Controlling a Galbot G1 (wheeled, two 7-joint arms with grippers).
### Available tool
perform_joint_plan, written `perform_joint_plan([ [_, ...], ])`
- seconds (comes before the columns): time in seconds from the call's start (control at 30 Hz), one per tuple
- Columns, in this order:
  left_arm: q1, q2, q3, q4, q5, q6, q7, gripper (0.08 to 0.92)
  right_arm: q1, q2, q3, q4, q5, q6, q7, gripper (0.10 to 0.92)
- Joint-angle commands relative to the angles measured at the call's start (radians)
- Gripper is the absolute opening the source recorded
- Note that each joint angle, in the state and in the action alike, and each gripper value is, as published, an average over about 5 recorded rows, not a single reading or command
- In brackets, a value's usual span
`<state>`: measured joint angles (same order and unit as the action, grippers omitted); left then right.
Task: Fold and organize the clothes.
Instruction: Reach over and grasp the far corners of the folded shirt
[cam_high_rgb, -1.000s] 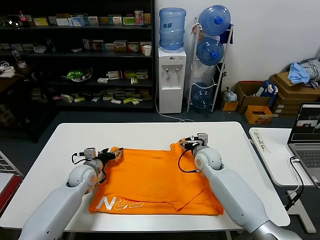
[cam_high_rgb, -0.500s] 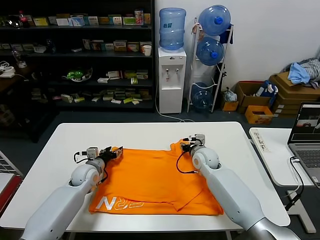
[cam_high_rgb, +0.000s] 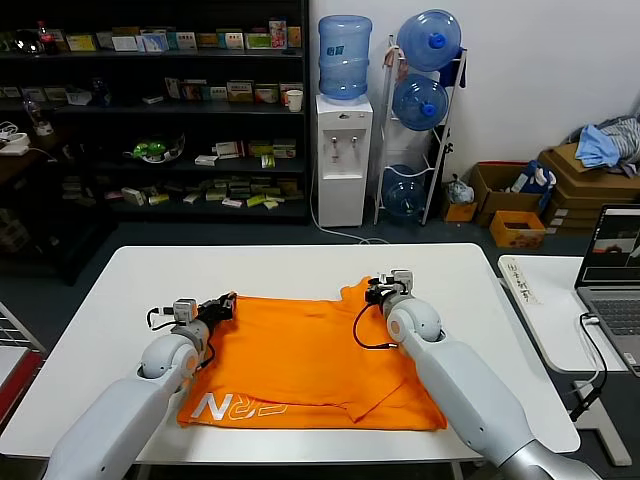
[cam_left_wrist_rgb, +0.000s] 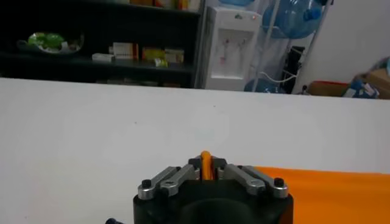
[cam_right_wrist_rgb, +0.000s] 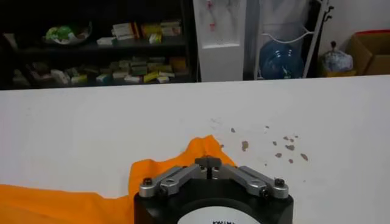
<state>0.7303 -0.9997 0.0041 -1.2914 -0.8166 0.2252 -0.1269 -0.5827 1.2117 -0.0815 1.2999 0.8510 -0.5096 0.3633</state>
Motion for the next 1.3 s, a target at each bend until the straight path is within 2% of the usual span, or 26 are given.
perform_joint_plan([
  [0.03, 0.022, 0.009, -0.008, -0.05, 0.019, -0.049, -0.002, 0.135, -0.027, -0.035, 0.001, 0.074, -0.019, 0.051, -0.016, 0.125],
  [0.13, 0.04, 0.015, -0.018, -0.07, 0.023, -0.052, -0.001, 0.098, -0.035, -0.047, 0.006, 0.077, -0.054, 0.057, -0.027, 0.125],
  [0.3, 0.052, 0.011, -0.029, -0.063, 0.035, -0.054, 0.009, 0.097, -0.034, -0.047, 0.018, 0.061, -0.075, 0.056, -0.036, 0.145],
  [0.47, 0.057, 0.007, -0.034, -0.059, 0.038, -0.051, 0.02, 0.138, -0.007, -0.017, 0.023, -0.006, -0.085, 0.074, -0.058, 0.276],
  [0.73, 0.059, 0.004, -0.038, -0.061, 0.038, -0.053, 0.021, 0.37, 0.035, 0.059, 0.02, -0.128, -0.119, 0.083, -0.076, 0.501],
  [1.07, 0.06, 0.01, -0.044, -0.049, 0.037, -0.047, 0.016, 0.656, 0.023, 0.067, 0.022, -0.136, -0.117, 0.038, -0.05, 0.783],
  [1.2, 0.064, 0.009, -0.042, -0.041, 0.04, -0.035, 0.015, 0.764, 0.019, 0.065, 0.022, -0.128, -0.107, 0.028, -0.046, 0.802],
  [1.3, 0.065, 0.008, -0.035, -0.04, 0.042, -0.027, 0.013, 0.81, 0.017, 0.064, 0.02, -0.122, -0.101, 0.025, -0.046, 0.749],
])
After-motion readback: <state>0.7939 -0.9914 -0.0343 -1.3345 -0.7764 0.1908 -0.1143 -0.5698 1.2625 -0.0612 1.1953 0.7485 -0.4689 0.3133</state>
